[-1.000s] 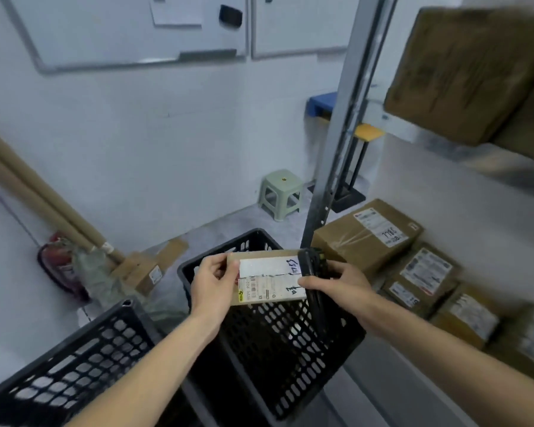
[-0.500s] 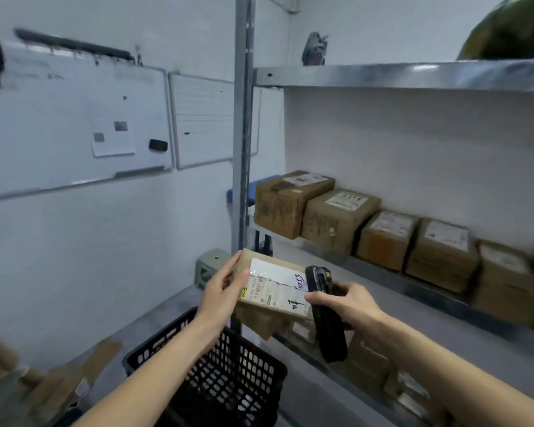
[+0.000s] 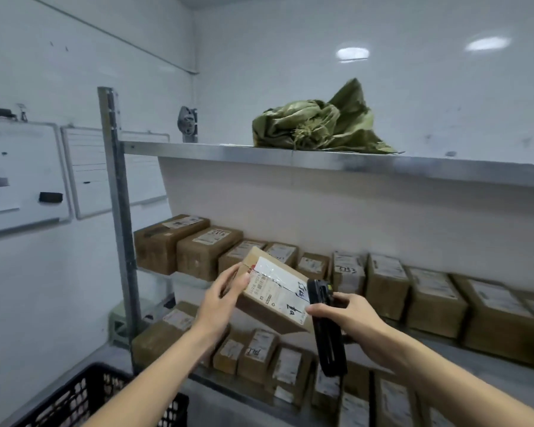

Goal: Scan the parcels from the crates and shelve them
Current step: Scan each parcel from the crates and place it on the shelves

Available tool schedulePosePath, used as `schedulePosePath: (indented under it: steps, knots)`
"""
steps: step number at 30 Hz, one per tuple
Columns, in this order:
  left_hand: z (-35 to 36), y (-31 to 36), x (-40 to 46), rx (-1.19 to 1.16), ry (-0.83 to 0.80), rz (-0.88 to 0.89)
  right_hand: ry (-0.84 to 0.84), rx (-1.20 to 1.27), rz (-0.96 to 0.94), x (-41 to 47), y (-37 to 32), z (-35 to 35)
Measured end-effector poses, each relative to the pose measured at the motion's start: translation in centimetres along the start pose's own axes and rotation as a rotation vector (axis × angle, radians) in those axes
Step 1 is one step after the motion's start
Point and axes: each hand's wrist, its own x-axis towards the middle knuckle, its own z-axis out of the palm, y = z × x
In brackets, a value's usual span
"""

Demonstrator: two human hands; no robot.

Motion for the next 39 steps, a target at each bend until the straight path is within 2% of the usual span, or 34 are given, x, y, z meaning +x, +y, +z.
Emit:
schedulePosePath:
  steps: [6, 10, 15, 21, 30, 39]
  knots:
    - [14.4, 2.9, -4.3, 0.004, -0.018, 0.081, 0.093, -0.030, 0.037, -7.6, 3.7, -13.5]
    - [23.1, 4.2, -7.3, -0.025, -0.038, 0.066, 0.186, 0.004, 0.017, -12.7, 5.5, -21.3]
    - [31.2, 6.3, -9.5, -0.056, -0.218, 0.082, 0.274, 0.029, 0.045, -17.5, 7.6, -28.6]
    - [39.5, 8.2, -10.6, -0.129, -0.362, 0.062, 0.385, 0.028, 0.068, -22.1, 9.4, -34.8]
    - [47.6, 9.9, -11.5, -0.171, -0.425, 0.123, 0.499, -0.042, 0.123, -27.0, 10.1, -40.5]
    - [47.1, 10.8, -10.2, -0.173, -0.464, 0.107, 0.486, -0.058, 0.092, -26.3, 9.4, -40.3]
